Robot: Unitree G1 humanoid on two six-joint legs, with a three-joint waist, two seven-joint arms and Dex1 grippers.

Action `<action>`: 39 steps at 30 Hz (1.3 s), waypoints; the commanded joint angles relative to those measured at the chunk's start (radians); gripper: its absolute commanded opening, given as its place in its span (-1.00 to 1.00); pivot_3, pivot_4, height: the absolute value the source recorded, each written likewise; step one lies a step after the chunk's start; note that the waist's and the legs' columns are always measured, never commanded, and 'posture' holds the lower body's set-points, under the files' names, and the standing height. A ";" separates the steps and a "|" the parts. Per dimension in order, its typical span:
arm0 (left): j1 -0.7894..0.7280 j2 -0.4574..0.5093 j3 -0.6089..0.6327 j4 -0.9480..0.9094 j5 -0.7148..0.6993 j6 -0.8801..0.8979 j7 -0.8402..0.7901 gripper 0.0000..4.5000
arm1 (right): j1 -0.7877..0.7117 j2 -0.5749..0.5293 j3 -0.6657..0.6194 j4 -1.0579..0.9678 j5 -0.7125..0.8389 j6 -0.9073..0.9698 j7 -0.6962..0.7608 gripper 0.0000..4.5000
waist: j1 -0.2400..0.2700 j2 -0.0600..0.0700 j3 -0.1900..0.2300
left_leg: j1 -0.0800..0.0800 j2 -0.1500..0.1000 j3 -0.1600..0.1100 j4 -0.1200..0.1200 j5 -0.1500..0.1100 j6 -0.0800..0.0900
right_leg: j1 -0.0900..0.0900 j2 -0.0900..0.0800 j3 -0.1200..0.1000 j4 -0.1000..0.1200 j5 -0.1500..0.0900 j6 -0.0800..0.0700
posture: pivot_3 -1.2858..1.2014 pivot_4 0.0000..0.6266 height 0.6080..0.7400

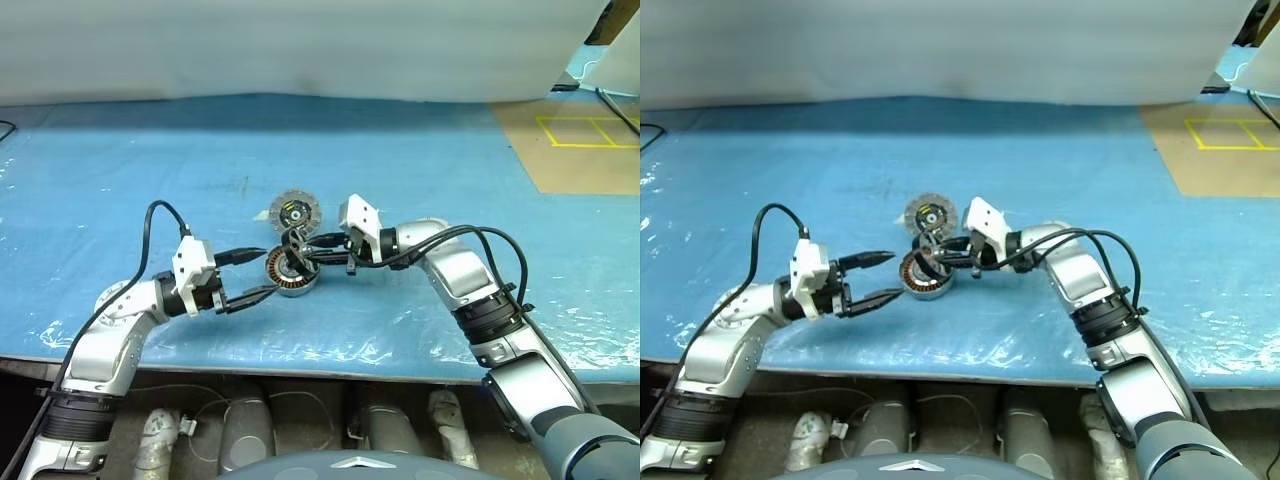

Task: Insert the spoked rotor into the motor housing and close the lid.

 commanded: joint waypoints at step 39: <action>-0.012 0.003 0.010 -0.010 -0.015 0.000 -0.009 0.54 | -0.060 0.047 -0.010 -0.007 0.023 -0.006 0.007 -0.01 | -0.001 0.000 0.000 | 0.004 0.000 0.000 -0.001 0.000 0.000 | 0.004 0.000 0.000 0.000 -0.001 0.001 | 0.03 -0.52 1.00</action>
